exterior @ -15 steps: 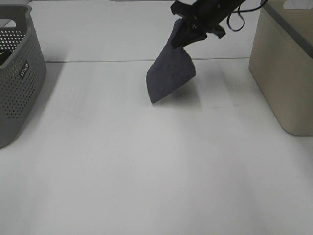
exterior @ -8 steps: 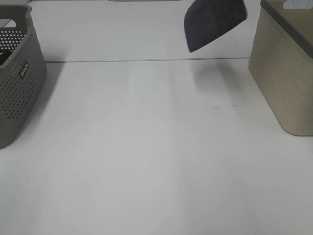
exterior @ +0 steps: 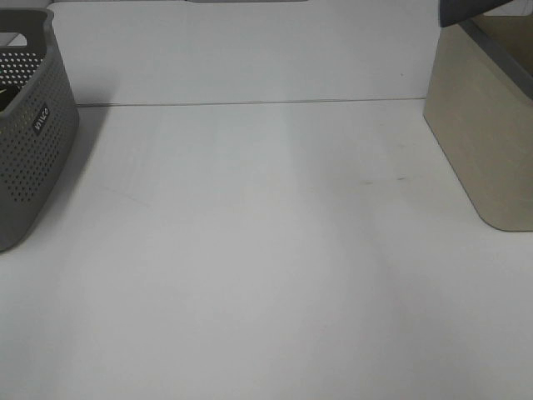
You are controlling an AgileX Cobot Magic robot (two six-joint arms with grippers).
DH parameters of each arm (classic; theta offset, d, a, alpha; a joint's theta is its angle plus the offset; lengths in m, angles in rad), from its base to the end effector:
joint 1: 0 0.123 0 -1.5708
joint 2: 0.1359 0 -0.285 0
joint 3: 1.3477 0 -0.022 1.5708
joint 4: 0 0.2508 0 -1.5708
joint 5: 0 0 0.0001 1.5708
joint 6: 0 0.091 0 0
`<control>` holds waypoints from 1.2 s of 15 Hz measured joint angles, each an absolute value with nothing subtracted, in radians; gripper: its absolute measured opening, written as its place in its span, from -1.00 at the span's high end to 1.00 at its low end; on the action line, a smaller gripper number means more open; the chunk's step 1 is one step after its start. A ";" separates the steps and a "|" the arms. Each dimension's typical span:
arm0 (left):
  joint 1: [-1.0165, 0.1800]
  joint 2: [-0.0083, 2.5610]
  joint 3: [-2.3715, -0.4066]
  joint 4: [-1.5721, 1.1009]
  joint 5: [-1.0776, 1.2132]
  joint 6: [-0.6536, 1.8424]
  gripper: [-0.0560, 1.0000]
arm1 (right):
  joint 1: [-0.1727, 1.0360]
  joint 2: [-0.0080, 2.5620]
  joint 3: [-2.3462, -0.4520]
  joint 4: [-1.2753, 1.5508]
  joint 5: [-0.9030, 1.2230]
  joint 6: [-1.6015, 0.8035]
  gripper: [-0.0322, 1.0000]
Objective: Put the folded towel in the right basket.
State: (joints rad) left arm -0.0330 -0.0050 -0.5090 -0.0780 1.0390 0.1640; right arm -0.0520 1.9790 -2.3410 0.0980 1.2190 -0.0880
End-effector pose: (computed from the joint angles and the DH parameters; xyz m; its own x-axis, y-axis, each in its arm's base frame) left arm -0.0061 -0.0059 0.2817 -0.4076 0.1373 -0.9028 0.1454 0.9858 0.0843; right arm 0.4288 -0.0139 0.4325 -0.6921 -0.0179 -0.7215 -0.0517 0.9984 0.0248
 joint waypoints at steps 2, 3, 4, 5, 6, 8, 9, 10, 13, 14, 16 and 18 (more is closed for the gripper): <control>-0.033 -0.005 -0.509 -0.078 1.039 0.164 -0.97 | -0.158 1.979 -2.336 0.093 1.220 -0.080 0.86; -0.033 -0.005 -0.509 -0.078 1.039 0.164 -0.97 | -0.178 1.979 -2.321 0.093 1.220 -0.079 0.86; -0.033 -0.005 -0.509 -0.078 1.039 0.164 -0.97 | -0.192 1.982 -2.296 0.093 1.220 -0.077 0.86; -0.033 -0.005 -0.509 -0.078 1.039 0.164 -0.97 | -0.196 1.991 -2.267 0.093 1.219 -0.076 0.86; -0.033 -0.005 -0.509 -0.078 1.039 0.164 -0.97 | -0.196 1.997 -2.252 0.093 1.219 -0.076 0.86; -0.033 -0.005 -0.509 -0.078 1.039 0.164 -0.97 | -0.196 2.035 -2.178 0.095 1.219 -0.075 0.84; -0.033 -0.005 -0.509 -0.078 1.039 0.164 -0.97 | -0.196 2.054 -2.155 0.095 1.220 -0.074 0.77; -0.033 -0.005 -0.509 -0.078 1.039 0.164 -0.97 | -0.196 2.073 -2.143 0.095 1.220 -0.068 0.60; -0.033 -0.005 -0.509 -0.078 1.039 0.164 -0.97 | -0.196 2.086 -2.141 0.066 1.220 0.027 -0.37; -0.033 -0.005 -0.509 -0.078 1.039 0.164 -0.97 | -0.196 2.084 -2.141 0.055 1.220 0.040 -0.69; -0.033 -0.005 -0.509 -0.078 1.039 0.164 -0.97 | -0.193 2.072 -2.141 0.053 1.220 0.049 -0.92; -0.033 -0.005 -0.509 -0.078 1.039 0.164 -0.97 | -0.172 2.040 -2.141 0.060 1.220 0.048 -0.97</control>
